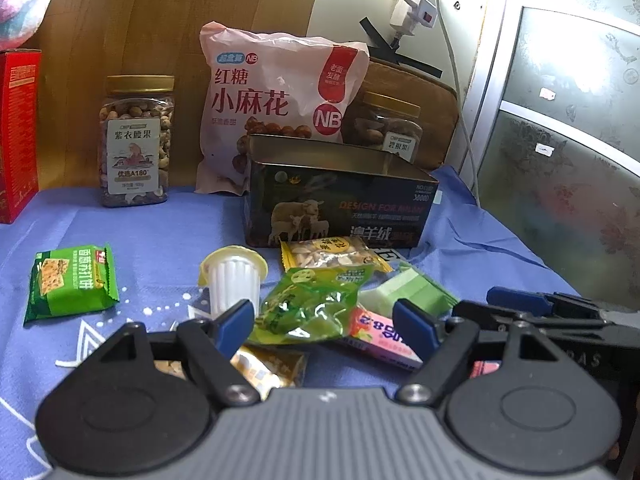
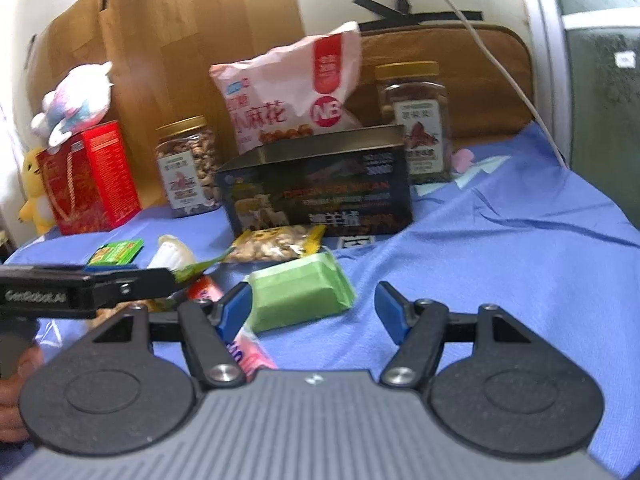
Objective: Organize snacks
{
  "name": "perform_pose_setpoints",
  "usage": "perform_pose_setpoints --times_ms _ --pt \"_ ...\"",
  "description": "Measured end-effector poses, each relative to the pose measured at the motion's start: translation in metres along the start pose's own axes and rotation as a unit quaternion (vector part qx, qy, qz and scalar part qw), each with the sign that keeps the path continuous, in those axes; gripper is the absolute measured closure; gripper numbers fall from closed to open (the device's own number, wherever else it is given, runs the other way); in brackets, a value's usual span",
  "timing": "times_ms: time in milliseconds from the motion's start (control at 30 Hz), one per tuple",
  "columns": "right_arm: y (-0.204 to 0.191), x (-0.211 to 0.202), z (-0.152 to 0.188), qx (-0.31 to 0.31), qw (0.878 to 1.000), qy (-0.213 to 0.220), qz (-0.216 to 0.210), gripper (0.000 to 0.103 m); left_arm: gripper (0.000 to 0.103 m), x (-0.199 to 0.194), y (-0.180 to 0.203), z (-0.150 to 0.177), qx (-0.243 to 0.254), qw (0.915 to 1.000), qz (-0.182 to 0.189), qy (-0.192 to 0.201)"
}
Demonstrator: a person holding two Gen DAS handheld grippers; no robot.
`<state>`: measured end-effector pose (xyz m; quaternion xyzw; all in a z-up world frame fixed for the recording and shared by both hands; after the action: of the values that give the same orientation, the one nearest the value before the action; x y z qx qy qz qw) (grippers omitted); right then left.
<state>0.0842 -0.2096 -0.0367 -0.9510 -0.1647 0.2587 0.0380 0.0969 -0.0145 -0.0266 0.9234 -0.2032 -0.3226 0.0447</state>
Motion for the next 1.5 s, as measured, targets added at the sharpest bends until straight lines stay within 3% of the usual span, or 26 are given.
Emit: perform_pose_setpoints --times_ms 200,367,533,600,700,833,967,1167,1400,1467,1500 --pt "-0.024 0.007 0.012 -0.057 0.997 -0.042 -0.036 0.032 0.024 -0.005 -0.006 -0.003 -0.016 0.9999 0.003 0.003" --pt "-0.033 0.02 0.025 -0.093 0.992 -0.078 -0.023 0.032 0.024 -0.008 -0.02 -0.008 -0.052 0.9986 0.011 -0.001" --pt "-0.036 0.023 0.025 -0.111 0.991 -0.074 -0.017 0.035 0.026 -0.003 -0.022 -0.006 -0.061 0.9979 0.016 -0.013" --pt "-0.037 0.021 0.025 -0.118 0.99 -0.069 -0.028 0.067 0.026 -0.003 -0.019 -0.006 -0.056 0.9982 0.018 -0.014" --pt "-0.037 0.015 0.025 -0.131 0.989 -0.069 -0.029 0.073 0.026 -0.005 -0.015 -0.006 -0.051 0.9984 0.022 -0.013" --pt "-0.008 0.001 0.015 -0.065 0.996 -0.057 -0.017 0.075 0.026 -0.008 -0.012 -0.007 -0.05 0.9983 0.031 -0.009" --pt "0.021 -0.015 0.005 0.042 0.997 -0.046 -0.043 0.078 0.026 -0.007 -0.008 -0.006 -0.053 0.997 0.054 -0.018" --pt "0.018 -0.018 0.005 0.139 0.976 -0.071 -0.149 0.078 0.023 -0.009 0.004 -0.005 -0.077 0.9862 0.139 -0.047" --pt "-0.024 -0.016 0.02 0.105 0.966 -0.101 -0.214 0.078 0.011 -0.007 0.011 -0.002 -0.108 0.9735 0.191 -0.066" --pt "-0.035 -0.018 0.022 0.064 0.973 -0.101 -0.199 0.078 0.021 -0.01 0.011 -0.003 -0.106 0.9755 0.185 -0.055" --pt "-0.039 -0.019 0.024 0.05 0.975 -0.101 -0.193 0.078 0.031 -0.012 0.011 -0.004 -0.103 0.9761 0.184 -0.051"
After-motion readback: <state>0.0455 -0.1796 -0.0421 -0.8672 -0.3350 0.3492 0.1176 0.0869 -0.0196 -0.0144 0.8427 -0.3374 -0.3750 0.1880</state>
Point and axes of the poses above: each gripper's, at about its wrist camera, not at the fingertips, and x roughly the way its jaws point, y to its right, z to its underside, the point moved 6 cm from there along x, roughly the way its jaws point, and after that the axes turned 6 degrees about -y, right-handed, at the moved point
